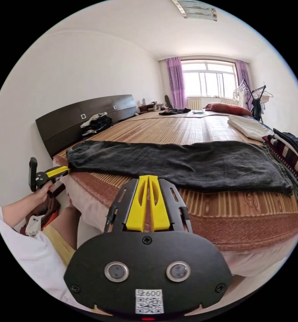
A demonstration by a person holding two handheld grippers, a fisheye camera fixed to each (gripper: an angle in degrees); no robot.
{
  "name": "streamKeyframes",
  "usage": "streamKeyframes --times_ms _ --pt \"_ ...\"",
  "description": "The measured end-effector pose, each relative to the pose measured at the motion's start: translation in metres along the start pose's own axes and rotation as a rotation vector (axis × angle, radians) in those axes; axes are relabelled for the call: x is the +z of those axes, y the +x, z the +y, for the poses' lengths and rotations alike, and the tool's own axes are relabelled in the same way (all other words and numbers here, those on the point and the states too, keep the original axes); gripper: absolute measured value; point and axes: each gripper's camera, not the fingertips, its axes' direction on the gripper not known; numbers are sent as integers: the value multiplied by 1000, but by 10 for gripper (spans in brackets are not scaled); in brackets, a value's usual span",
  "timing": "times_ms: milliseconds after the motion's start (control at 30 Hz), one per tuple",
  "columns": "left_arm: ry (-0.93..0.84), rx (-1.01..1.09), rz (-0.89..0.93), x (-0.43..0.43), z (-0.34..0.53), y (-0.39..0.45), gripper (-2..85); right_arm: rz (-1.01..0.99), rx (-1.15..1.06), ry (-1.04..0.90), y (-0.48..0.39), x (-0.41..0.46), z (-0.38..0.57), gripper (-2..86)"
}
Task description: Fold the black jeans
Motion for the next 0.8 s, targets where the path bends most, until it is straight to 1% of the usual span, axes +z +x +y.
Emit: streamKeyframes --times_ms 133,233,333,400,467,600,667,800 --pt "-28 77 5 1 -7 -7 27 -48 -17 -57 -22 -3 -29 -9" --pt "-41 98 20 1 -11 -16 26 -86 12 -57 -29 -6 -58 -9" --pt "-72 101 37 2 -16 -25 27 -177 48 -65 -38 -2 -95 -9" --pt "-80 99 30 -1 -19 -29 27 -246 20 -90 -49 4 -121 -9" --pt "-85 74 30 -3 -23 -34 27 -301 -48 -118 -70 16 -158 -9" --pt "-82 1 69 0 -20 -53 26 -401 -83 -129 -104 46 -223 -9" --pt "-64 -40 97 1 -14 -64 26 -498 -76 -168 -129 77 -268 -9" --pt "-27 -137 176 6 0 -89 27 -587 -132 -277 -178 130 -327 -9"
